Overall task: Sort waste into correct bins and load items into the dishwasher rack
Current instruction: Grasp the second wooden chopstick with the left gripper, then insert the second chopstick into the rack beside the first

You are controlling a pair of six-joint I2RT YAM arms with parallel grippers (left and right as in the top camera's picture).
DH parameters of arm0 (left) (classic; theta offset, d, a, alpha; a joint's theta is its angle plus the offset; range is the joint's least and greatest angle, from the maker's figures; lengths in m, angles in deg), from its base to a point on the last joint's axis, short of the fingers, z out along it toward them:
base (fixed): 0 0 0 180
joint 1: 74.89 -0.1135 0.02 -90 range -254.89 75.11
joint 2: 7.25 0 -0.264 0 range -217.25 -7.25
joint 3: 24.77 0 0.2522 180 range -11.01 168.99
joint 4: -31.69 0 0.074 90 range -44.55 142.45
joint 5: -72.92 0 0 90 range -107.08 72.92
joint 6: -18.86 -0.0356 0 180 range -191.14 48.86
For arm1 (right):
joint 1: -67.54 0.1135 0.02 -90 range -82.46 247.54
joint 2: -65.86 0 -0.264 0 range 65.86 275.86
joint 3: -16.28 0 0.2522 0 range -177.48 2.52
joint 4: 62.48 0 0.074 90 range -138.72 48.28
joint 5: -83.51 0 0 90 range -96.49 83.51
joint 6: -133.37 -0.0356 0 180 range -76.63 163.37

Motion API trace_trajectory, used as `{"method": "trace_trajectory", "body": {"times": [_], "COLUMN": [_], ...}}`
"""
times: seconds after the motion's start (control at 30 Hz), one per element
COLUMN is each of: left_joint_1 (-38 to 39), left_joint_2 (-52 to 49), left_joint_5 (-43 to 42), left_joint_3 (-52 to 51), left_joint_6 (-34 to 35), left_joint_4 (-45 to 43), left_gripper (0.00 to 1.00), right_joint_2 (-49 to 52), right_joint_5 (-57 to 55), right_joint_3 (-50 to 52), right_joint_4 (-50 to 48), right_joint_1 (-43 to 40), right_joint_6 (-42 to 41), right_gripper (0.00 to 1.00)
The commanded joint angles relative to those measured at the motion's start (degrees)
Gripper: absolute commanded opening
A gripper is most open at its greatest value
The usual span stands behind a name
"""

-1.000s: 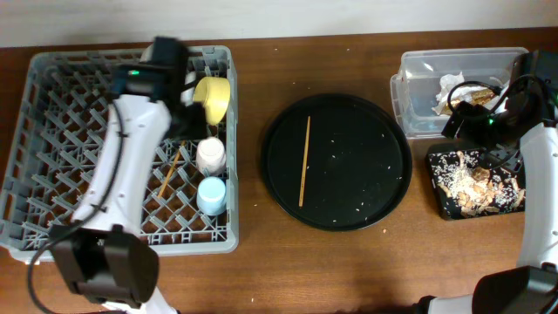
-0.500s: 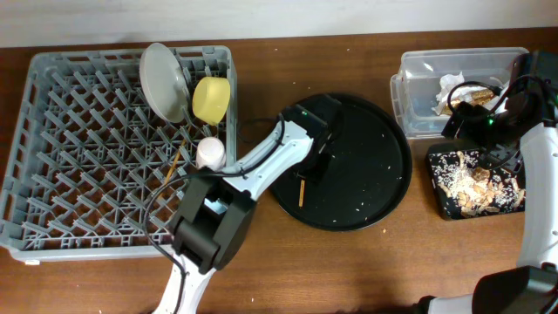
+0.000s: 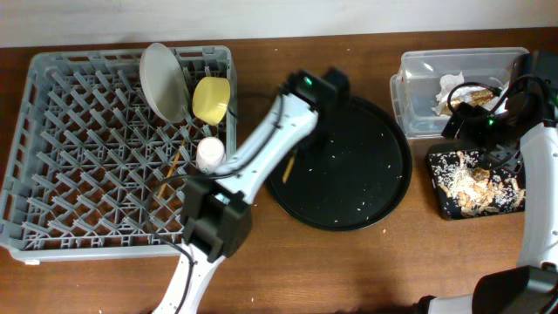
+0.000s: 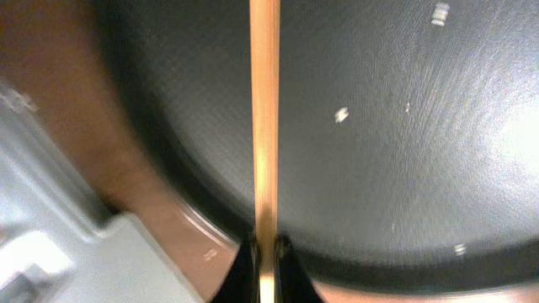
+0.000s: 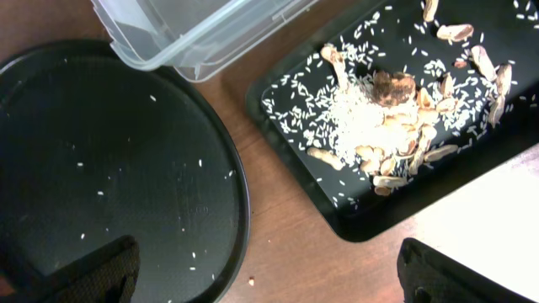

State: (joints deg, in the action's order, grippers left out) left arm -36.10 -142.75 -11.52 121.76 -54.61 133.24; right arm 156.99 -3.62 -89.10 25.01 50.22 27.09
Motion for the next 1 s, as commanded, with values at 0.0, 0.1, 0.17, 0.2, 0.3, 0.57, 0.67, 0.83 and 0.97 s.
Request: {"method": "trace_trajectory", "body": {"times": [0.0, 0.1, 0.17, 0.2, 0.3, 0.57, 0.67, 0.83, 0.97], "left_joint_1": [-6.4, -14.8, -22.8, -26.3, -29.4, -29.4, -29.4, -29.2, -29.0], "left_joint_2": [1.4, 11.0, 18.9, 20.3, 20.3, 20.2, 20.2, 21.7, 23.0], "left_joint_5": [2.1, 0.3, 2.5, 3.5, 8.3, 12.7, 11.8, 3.6, 1.7], "left_joint_3": [14.3, 10.9, 0.1, -6.1, -19.3, -28.2, -28.0, -12.6, 1.1], "left_joint_6": [-1.6, -2.8, -2.7, -2.7, -5.8, -7.2, -6.7, -6.8, -6.8], "left_joint_4": [9.0, 9.0, 8.9, 8.9, 5.0, 0.3, -0.2, 0.9, -0.7], "left_gripper": [0.00, 0.00, 0.01, 0.01, 0.01, 0.48, 0.60, 0.62, 0.99], "right_joint_2": [0.2, 0.2, 0.2, 0.2, 0.7, 2.0, 2.0, -0.1, -9.9], "right_joint_5": [0.1, 0.1, 0.1, 0.1, 0.0, 0.1, 0.1, 1.6, 1.8], "right_joint_3": [-0.5, -0.5, -0.5, -0.5, -0.5, -0.5, -0.5, -0.6, -3.7], "right_joint_4": [0.2, 0.2, -0.1, -0.3, -0.5, -0.4, 0.0, 0.9, 5.9], "right_joint_1": [0.0, 0.0, 0.0, 0.0, 0.0, 0.0, 0.1, 0.1, 0.1], "right_joint_6": [0.0, 0.0, 0.0, 0.0, 0.0, 0.0, 0.0, 0.7, 4.8], "right_gripper": [0.98, 0.98, 0.98, 0.98, 0.99, 0.98, 0.99, 0.99, 0.99]}}
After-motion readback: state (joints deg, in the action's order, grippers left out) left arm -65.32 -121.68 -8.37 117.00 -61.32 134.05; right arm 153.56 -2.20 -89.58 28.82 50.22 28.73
